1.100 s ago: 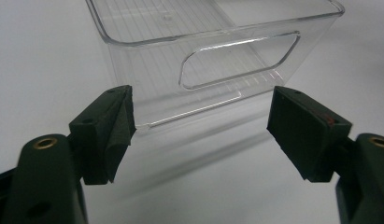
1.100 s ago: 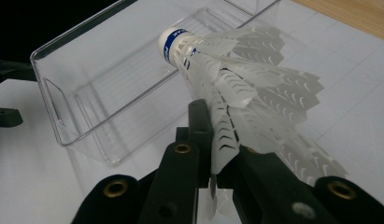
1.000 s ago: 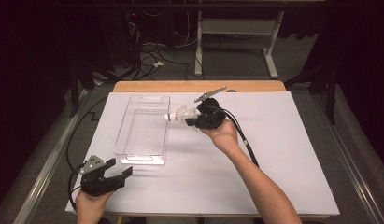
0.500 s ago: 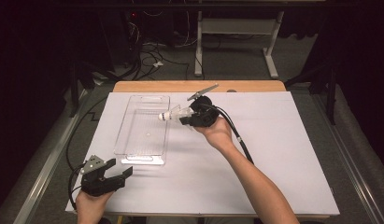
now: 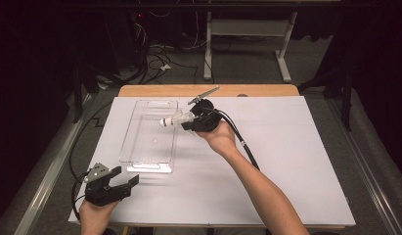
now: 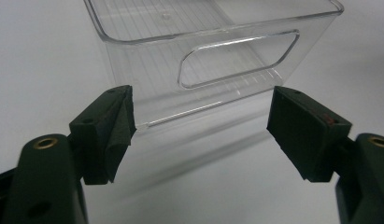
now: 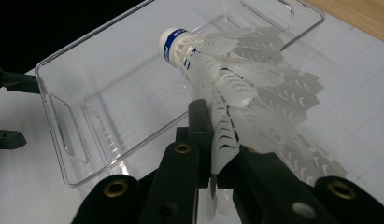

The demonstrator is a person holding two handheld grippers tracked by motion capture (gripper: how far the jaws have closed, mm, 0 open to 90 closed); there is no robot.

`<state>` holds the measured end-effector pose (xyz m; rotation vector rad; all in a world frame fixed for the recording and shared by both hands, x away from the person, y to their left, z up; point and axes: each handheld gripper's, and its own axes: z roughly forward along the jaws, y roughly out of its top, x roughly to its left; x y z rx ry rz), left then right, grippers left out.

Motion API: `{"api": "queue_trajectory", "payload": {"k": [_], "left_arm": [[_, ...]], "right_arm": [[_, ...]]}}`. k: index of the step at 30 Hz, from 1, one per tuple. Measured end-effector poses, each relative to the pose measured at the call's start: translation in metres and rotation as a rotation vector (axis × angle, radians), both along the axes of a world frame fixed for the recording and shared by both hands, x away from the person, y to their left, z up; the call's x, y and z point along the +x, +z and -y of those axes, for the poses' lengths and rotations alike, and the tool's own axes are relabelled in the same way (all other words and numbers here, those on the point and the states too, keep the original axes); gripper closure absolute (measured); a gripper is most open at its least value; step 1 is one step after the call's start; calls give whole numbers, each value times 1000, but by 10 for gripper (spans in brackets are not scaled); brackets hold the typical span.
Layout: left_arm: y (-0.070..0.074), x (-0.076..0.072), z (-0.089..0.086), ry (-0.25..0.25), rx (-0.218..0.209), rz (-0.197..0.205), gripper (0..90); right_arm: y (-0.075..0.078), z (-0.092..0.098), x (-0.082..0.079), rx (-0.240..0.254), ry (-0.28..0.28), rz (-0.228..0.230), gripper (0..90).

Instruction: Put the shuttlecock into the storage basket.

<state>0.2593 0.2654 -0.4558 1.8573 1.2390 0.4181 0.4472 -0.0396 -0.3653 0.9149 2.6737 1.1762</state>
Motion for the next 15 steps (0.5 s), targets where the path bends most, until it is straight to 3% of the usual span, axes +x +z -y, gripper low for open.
{"api": "queue_trajectory", "payload": {"k": [15], "left_arm": [[0,0,0,0,-1,-2,242]], "right_arm": [[0,-13,8,-5,1,-9,891]]}}
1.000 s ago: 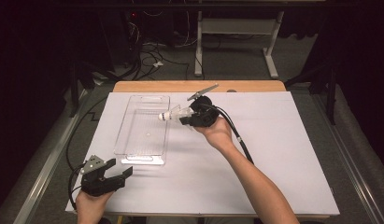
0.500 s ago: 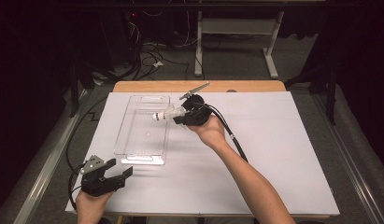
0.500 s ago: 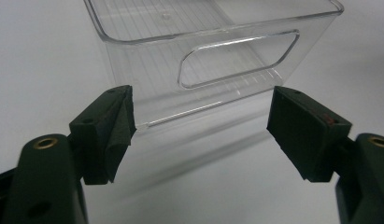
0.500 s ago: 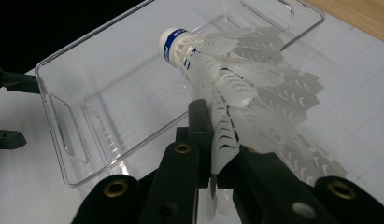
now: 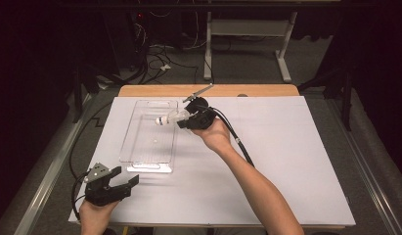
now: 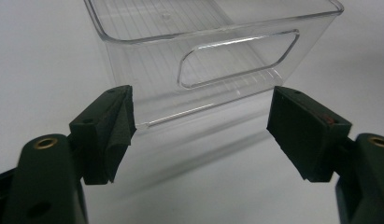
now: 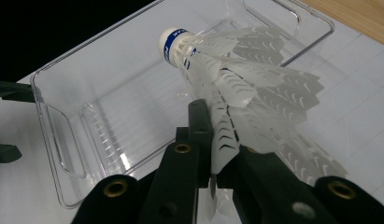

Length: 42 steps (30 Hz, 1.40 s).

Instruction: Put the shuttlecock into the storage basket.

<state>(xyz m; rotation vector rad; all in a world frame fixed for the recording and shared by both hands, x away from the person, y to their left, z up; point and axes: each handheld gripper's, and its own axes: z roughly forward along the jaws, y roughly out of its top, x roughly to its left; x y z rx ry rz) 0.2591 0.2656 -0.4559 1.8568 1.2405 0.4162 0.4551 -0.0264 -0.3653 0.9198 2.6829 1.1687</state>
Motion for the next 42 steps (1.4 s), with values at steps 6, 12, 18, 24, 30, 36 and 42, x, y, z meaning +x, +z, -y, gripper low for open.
{"api": "queue_trajectory", "payload": {"k": [6,12,18,24,30,36,42], "left_arm": [[0,0,-1,0,0,1,242],[0,-1,-1,-1,-4,1,242],[-1,1,-2,1,-10,-7,242],[-1,1,-3,0,-12,-9,242],[-1,0,-3,1,-14,-7,243],[-1,1,-3,0,-12,-10,243],[-1,0,-2,-1,-13,-8,243]], "right_arm": [[-1,-5,2,0,3,-1,892],[-1,-11,4,-2,10,3,892],[0,-20,7,-8,13,4,892],[3,-29,7,-9,27,10,892],[2,-35,7,-7,32,6,891],[0,-36,9,-11,31,3,892],[0,-39,11,-11,28,1,892]]}}
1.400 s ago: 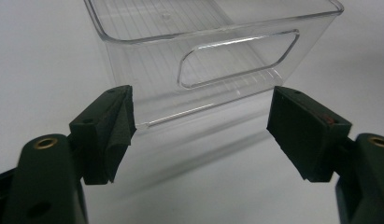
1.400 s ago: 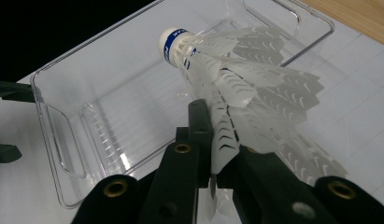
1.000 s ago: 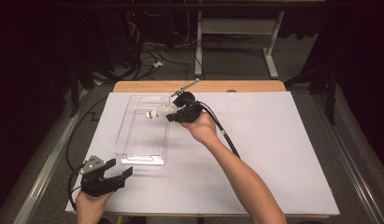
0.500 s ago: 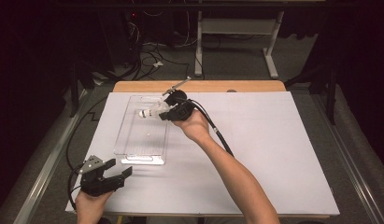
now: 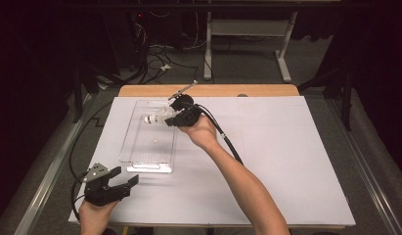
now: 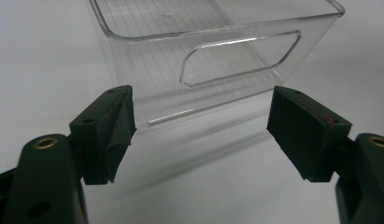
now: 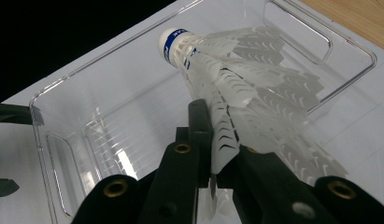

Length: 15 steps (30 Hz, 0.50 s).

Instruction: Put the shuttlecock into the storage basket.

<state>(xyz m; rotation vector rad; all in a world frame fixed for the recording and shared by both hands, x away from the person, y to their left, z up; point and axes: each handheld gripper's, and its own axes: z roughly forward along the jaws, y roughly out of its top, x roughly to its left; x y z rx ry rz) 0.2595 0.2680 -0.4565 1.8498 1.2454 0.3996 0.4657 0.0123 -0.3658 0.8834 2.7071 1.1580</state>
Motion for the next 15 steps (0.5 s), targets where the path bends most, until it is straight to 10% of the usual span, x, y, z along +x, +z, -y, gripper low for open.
{"api": "queue_trajectory", "payload": {"k": [15], "left_arm": [[0,0,1,-4,0,2,243]], "right_arm": [[-1,-19,2,-19,21,-5,891]]}}
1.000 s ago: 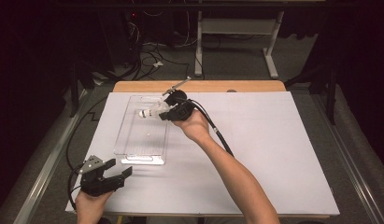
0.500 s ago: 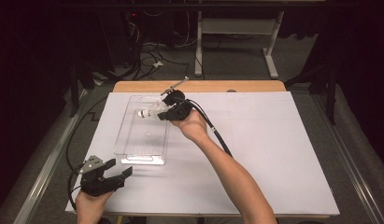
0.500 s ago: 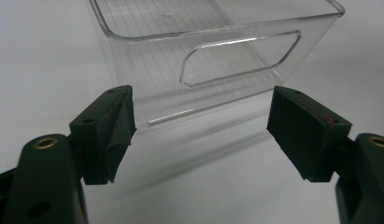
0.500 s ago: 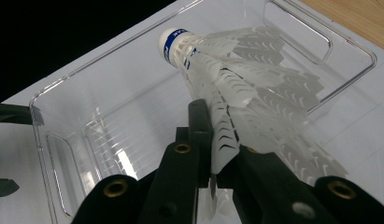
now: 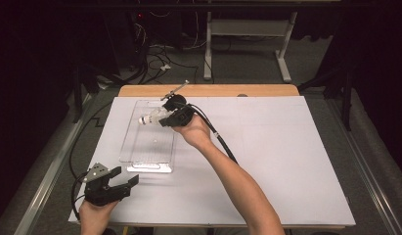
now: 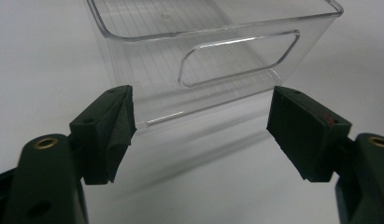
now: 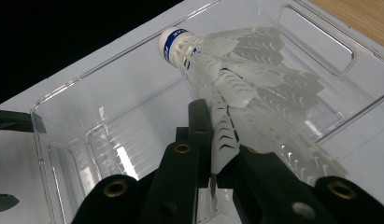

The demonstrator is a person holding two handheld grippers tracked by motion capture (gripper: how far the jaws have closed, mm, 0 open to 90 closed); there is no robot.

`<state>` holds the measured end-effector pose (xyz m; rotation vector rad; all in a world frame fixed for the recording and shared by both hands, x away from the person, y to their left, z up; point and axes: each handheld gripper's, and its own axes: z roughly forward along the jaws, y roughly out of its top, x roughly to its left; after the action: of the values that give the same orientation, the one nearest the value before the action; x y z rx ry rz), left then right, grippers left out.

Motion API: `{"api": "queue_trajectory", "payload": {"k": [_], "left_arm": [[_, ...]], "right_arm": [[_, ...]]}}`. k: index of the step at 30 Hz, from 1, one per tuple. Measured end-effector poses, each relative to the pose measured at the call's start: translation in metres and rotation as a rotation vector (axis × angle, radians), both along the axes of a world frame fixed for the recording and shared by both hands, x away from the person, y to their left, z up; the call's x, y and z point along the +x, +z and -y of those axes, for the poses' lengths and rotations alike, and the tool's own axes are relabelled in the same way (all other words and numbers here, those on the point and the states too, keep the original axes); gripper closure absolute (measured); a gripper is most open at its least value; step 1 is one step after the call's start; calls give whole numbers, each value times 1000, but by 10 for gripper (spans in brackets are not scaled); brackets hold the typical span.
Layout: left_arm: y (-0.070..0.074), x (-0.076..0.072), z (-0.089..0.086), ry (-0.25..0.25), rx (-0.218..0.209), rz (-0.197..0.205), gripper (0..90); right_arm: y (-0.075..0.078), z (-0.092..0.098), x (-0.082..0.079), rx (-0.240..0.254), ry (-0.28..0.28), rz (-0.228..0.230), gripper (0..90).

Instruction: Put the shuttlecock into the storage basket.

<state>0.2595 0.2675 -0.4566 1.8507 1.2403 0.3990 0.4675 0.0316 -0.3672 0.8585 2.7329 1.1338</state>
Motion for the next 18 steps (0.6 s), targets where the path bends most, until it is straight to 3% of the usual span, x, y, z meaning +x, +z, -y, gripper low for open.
{"api": "queue_trajectory", "payload": {"k": [18], "left_arm": [[0,0,0,-4,-1,0,244]], "right_arm": [[-5,-20,6,-16,9,-10,891]]}}
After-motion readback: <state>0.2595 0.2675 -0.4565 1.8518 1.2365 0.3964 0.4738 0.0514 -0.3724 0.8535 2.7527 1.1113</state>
